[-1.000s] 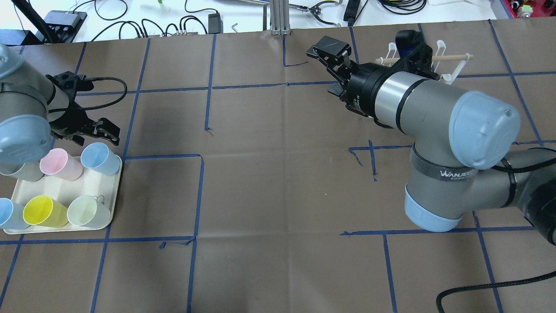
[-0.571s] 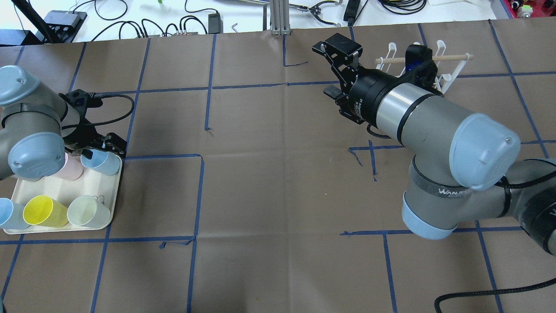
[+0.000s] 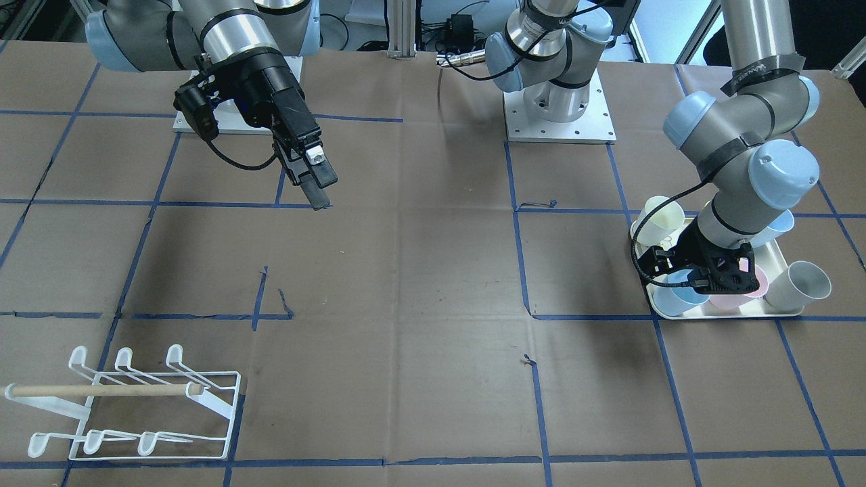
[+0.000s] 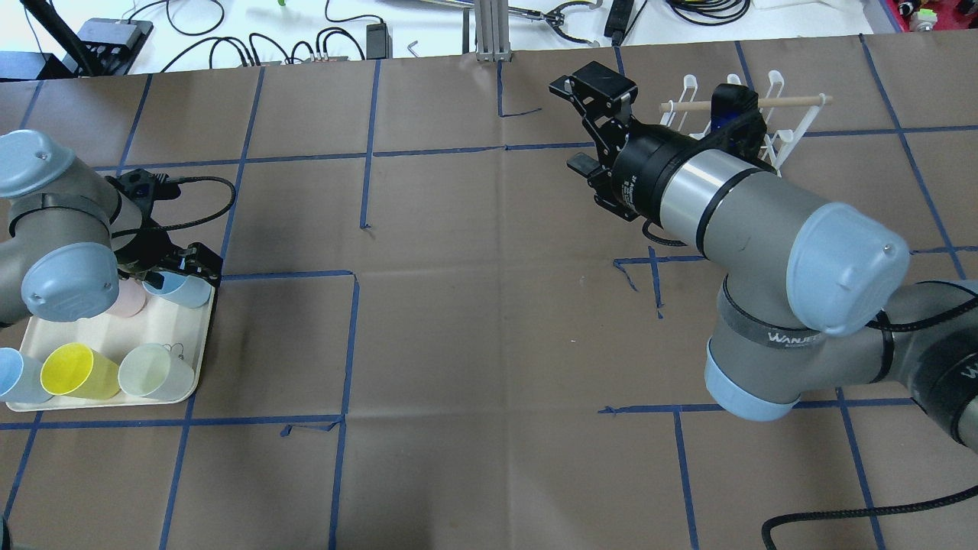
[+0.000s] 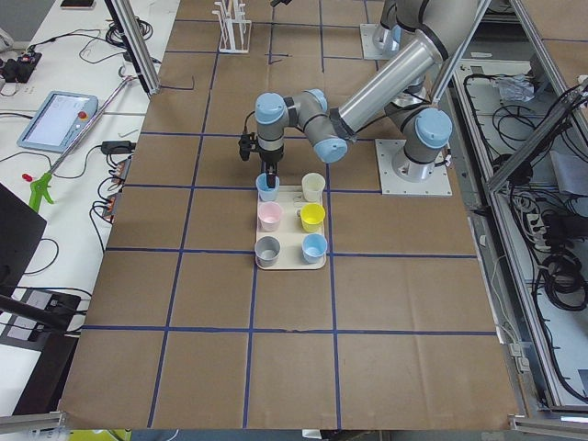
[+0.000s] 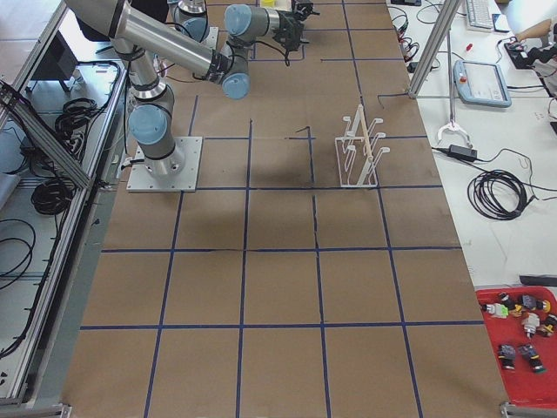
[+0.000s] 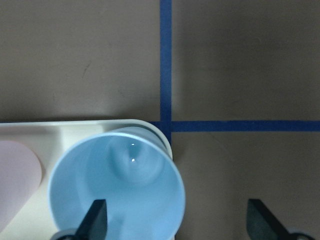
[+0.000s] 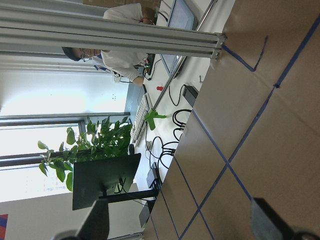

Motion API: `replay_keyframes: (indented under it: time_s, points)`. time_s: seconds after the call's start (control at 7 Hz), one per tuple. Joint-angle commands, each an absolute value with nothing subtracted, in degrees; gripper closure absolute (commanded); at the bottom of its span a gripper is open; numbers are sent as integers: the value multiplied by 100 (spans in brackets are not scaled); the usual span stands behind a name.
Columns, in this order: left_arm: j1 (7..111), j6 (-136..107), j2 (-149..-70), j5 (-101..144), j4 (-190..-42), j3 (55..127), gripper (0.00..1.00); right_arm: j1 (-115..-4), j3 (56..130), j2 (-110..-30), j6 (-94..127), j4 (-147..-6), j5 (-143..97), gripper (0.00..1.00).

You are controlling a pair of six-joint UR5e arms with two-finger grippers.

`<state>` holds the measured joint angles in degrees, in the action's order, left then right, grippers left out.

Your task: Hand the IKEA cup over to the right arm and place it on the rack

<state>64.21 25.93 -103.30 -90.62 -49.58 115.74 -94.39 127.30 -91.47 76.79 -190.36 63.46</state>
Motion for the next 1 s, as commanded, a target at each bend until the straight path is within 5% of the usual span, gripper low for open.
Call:
replay_keyframes:
  time_s: [0.0, 0.14, 0.57, 0.86]
  points:
    - [6407, 2602, -10327, -9088, -4957, 11523, 90, -9439, 12727, -9027, 7673, -19072, 6337, 0]
    - [6407, 2619, -10327, -9062, -4940, 11505, 100, -9439, 12727, -9026, 7673, -19064, 6328, 0]
    - [6434, 2619, -10082, -9009, -5070, 11209, 100, -9439, 12727, -9026, 7673, -19072, 6328, 0]
    - [6469, 2593, -9914, -9009, -6819, 10044, 100, -9439, 12727, -9035, 7682, -19125, 6337, 0]
